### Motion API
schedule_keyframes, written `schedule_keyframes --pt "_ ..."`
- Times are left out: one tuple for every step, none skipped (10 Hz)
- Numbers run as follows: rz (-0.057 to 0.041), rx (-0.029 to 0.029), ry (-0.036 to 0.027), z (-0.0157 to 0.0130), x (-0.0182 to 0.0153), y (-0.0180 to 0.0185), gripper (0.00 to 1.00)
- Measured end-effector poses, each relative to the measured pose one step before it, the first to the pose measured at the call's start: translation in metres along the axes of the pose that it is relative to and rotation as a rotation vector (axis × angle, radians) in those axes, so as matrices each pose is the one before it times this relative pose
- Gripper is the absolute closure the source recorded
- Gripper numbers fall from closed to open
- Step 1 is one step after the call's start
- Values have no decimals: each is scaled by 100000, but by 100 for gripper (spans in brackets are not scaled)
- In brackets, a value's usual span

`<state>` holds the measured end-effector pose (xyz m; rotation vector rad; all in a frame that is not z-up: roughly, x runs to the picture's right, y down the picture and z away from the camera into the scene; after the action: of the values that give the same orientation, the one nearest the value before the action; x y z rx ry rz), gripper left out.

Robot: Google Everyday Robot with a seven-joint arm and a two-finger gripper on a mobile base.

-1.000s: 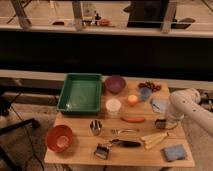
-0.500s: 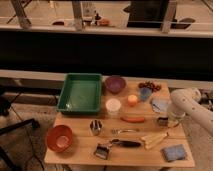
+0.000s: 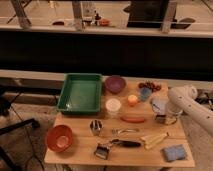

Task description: Wipe table surface with eraser

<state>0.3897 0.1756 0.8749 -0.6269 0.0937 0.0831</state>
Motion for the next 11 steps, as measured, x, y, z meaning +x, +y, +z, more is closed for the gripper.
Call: schedule_keyframes --pt "-990 427 -771 -15 -818 -277 98" --pt "-553 288 -521 -99 -423 -62 98" --pt "-256 18 -416 -20 -219 99 98" --pt "-329 -170 -402 21 -248 142 98" --pt "-156 -429 -974 -25 -296 400 98" --pt "-220 -350 -118 -7 108 447 98" --pt "-54 -310 -353 -18 -3 412 98" --pt "103 -762 -474 22 109 794 98" --pt "58 -460 -145 29 122 488 98" --pt "237 -255 135 19 261 340 98" --pt "747 -155 63 32 364 267 98"
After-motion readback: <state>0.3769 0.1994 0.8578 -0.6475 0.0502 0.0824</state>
